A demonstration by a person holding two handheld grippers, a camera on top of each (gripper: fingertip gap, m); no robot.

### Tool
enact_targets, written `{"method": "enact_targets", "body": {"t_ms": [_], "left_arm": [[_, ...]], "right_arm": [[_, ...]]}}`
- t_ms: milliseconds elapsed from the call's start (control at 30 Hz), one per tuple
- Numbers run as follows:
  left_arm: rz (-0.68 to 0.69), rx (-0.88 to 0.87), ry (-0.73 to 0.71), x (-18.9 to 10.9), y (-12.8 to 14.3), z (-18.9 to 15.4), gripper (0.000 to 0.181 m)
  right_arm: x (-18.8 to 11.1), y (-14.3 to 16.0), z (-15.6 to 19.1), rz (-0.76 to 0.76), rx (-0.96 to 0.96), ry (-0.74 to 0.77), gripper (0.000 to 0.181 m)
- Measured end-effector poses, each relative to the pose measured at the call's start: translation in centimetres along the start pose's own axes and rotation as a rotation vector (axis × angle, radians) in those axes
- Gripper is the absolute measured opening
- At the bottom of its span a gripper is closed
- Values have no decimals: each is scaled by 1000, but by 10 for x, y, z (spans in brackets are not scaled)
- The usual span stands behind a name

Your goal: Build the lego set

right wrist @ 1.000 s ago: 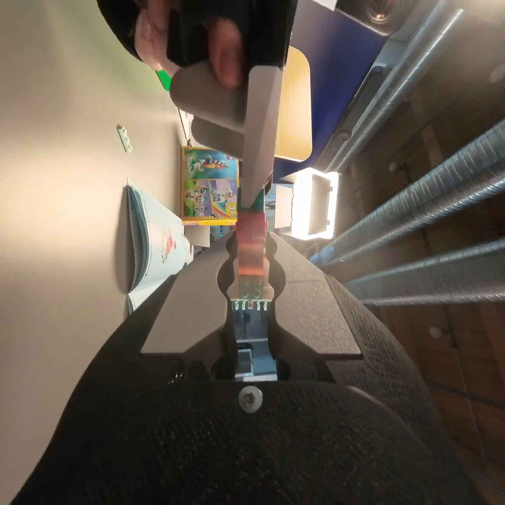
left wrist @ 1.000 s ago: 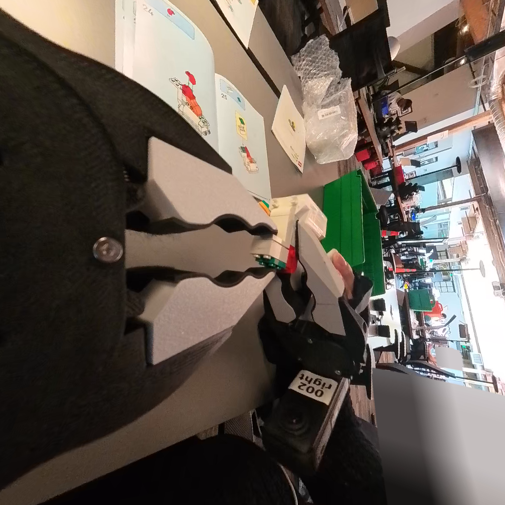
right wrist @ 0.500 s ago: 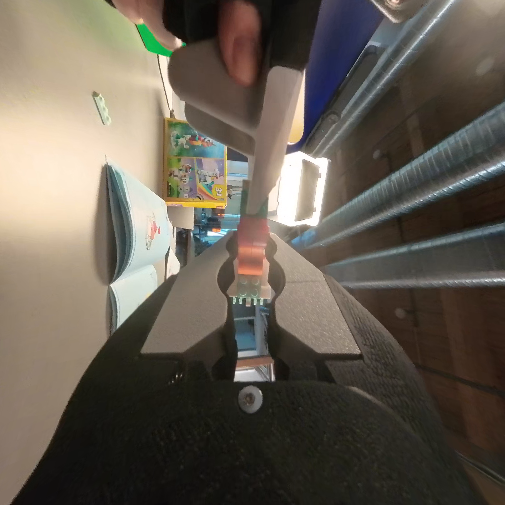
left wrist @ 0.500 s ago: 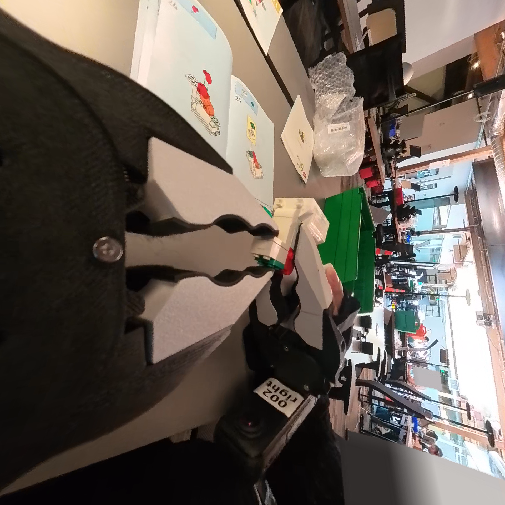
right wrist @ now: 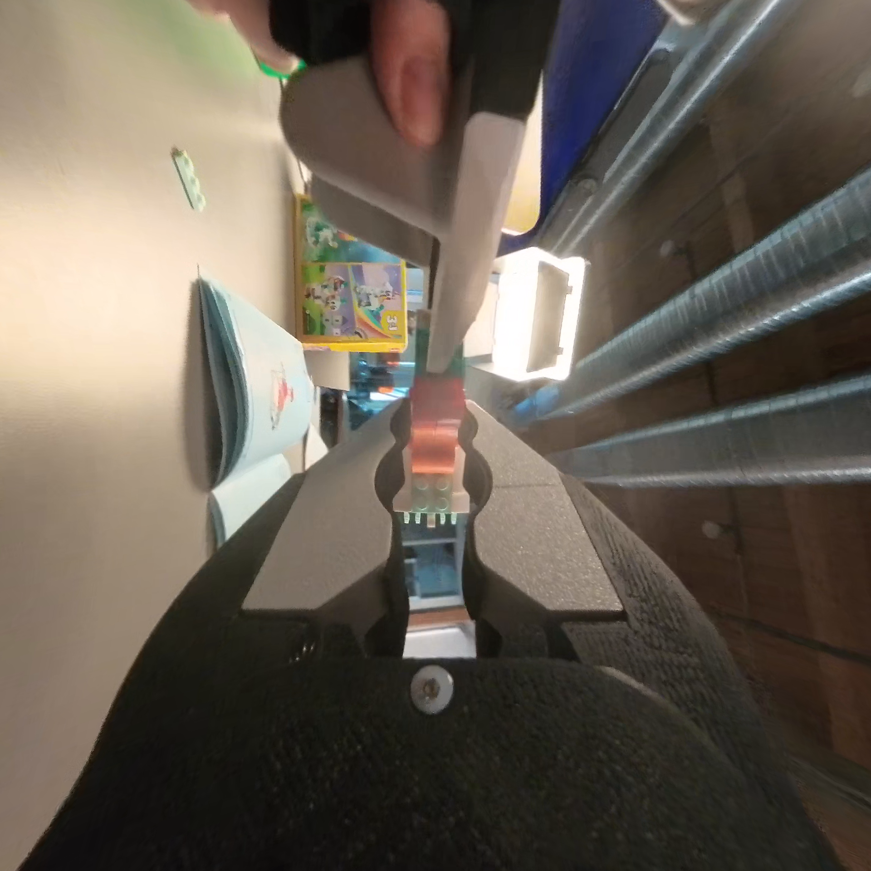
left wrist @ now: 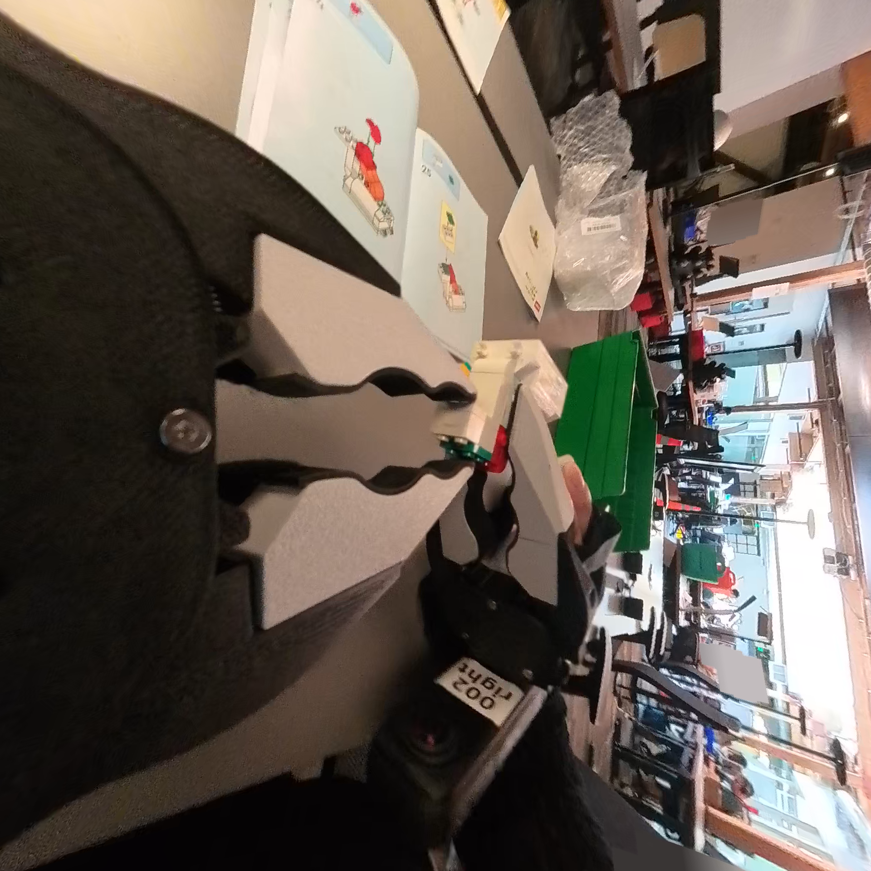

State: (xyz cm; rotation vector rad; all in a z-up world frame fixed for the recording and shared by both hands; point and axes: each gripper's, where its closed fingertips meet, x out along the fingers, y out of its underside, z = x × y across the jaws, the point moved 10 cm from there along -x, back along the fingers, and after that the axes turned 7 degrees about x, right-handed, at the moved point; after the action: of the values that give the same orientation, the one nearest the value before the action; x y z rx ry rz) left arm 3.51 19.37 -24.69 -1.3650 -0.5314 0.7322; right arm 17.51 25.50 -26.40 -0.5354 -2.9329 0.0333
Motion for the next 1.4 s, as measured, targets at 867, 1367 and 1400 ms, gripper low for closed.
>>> {"method": "enact_targets", "body": {"t_ms": [867,1367,1400], "left_arm": [[-33,39,-60,4,15,1,66],[-132,1,-228,-12,14,19,59],[-128,-7,-254,-13,15,21,53]], "right_arm": [[-5,86,16,72,1313,-1254,20],[-35,165,-33,-66,1361,144,13],[-33,165,-30,-28,1323,126,10]]}}
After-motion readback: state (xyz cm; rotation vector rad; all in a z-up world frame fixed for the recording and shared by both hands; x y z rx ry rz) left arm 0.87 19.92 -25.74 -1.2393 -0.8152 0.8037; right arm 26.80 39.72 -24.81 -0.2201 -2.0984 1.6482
